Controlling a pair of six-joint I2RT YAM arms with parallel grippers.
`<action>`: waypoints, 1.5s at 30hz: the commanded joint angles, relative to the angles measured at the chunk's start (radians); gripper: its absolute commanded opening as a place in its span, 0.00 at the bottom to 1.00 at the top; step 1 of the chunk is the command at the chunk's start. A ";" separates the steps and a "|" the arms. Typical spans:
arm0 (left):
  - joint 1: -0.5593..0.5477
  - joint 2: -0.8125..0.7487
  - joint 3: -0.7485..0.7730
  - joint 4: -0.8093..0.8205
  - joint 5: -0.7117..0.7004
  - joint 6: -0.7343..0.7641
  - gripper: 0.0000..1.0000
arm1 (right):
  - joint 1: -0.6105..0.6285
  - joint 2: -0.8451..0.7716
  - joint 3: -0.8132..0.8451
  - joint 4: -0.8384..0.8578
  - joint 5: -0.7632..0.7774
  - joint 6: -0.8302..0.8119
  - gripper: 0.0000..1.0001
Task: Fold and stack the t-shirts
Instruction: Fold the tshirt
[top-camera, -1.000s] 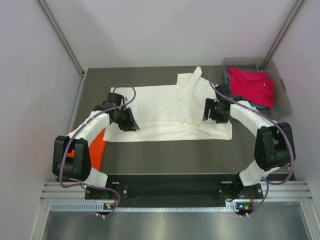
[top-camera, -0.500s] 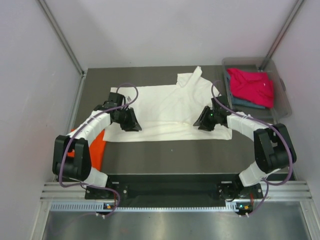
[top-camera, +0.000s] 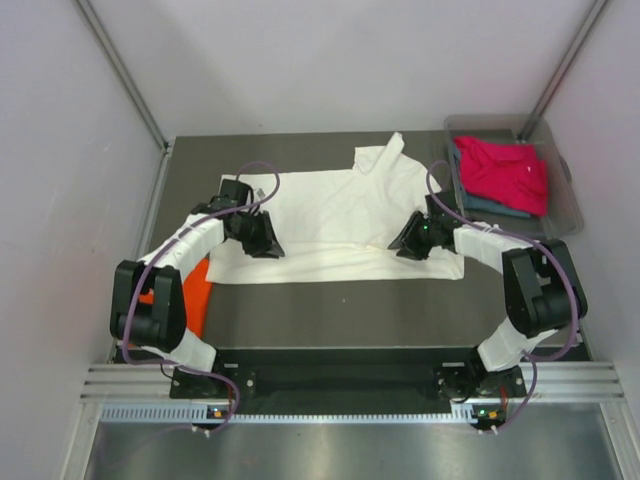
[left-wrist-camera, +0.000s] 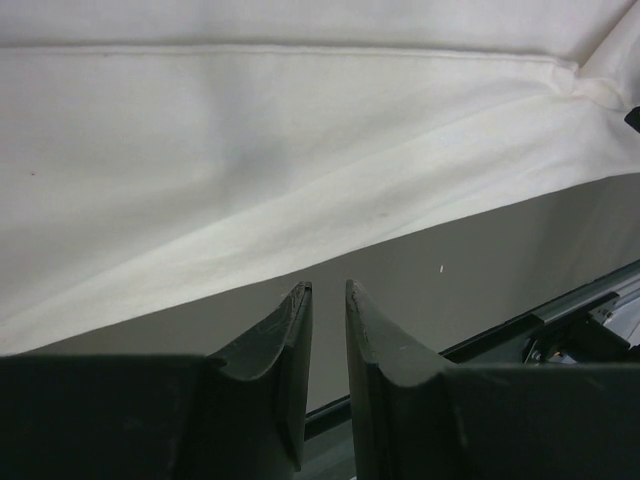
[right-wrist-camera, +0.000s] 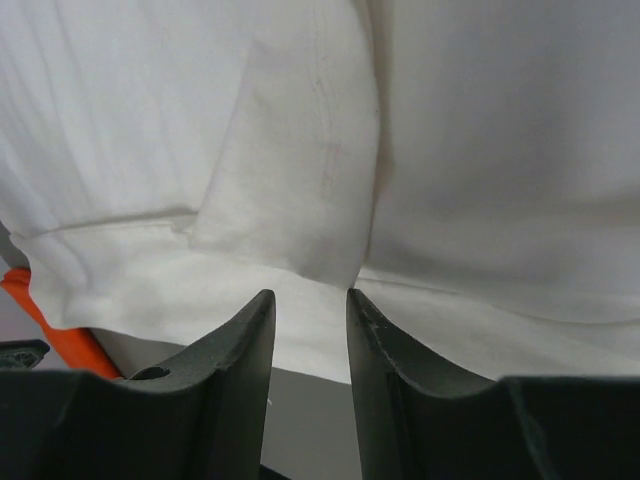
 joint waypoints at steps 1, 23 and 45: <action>-0.004 0.008 0.045 -0.005 0.019 0.025 0.25 | -0.016 0.019 0.022 0.030 0.006 0.006 0.35; -0.004 0.017 0.064 -0.028 0.013 0.057 0.24 | -0.014 0.124 0.148 0.015 0.036 -0.042 0.00; -0.004 0.020 0.056 -0.036 -0.001 0.066 0.24 | 0.052 0.364 0.697 -0.325 0.079 -0.413 0.49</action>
